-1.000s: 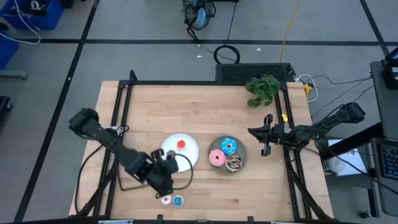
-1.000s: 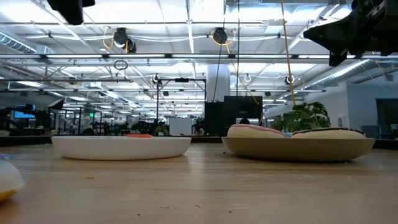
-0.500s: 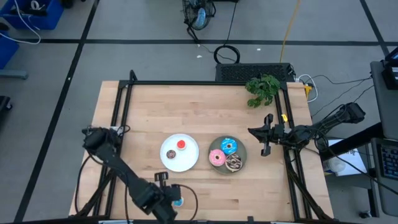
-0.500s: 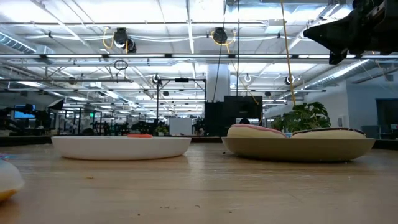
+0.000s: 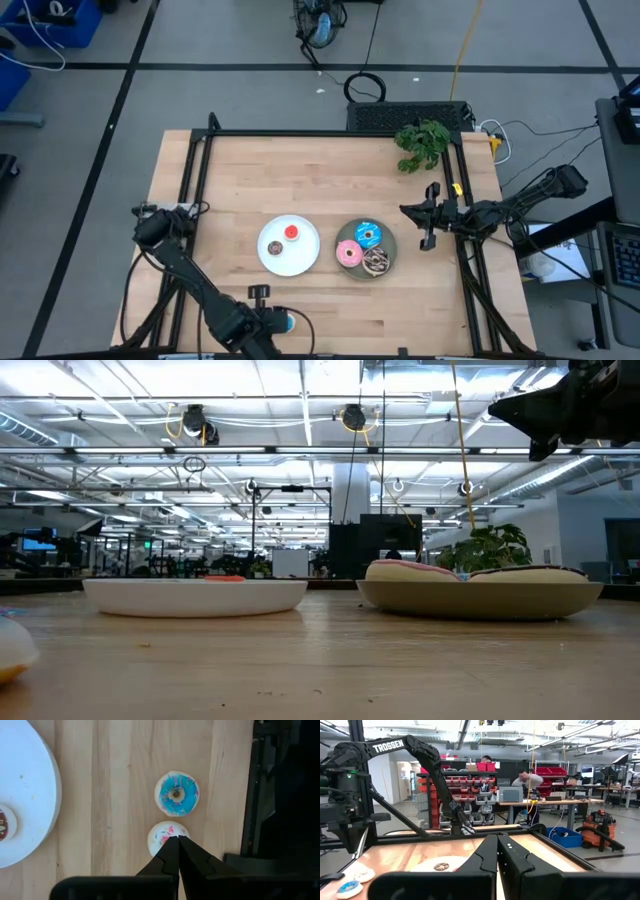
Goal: Pick & Place donuts
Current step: Put the small white donut on the white plate
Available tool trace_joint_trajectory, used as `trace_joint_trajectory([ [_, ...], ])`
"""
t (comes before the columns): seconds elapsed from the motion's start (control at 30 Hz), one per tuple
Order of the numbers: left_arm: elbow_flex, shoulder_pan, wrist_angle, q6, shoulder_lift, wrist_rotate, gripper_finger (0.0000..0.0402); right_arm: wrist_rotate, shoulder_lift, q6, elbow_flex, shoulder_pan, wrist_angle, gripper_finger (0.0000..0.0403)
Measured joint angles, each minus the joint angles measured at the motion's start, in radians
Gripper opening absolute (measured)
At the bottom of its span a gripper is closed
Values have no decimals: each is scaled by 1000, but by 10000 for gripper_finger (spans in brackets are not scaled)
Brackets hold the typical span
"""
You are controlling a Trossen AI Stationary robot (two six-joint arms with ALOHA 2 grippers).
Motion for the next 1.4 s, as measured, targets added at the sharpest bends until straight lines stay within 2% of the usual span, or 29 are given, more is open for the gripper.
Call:
trace_joint_trajectory([
  [0.27,-1,5,1,-20,0,-21,10,0,0,-2,0,0,1,0],
  [0.7,-2,14,5,91,0,3,10,0,0,24,0,0,-3,0],
  [0.8,-2,14,-1,57,0,1,15,0,0,25,0,0,-3,0],
  [0.9,-2,15,1,7,0,-13,38,0,0,25,0,0,-1,0],
  [1.23,-2,14,1,-33,0,-51,158,0,0,27,0,0,-3,0],
  [1.4,-14,9,-1,-62,-1,-34,186,0,0,27,0,0,-3,0],
])
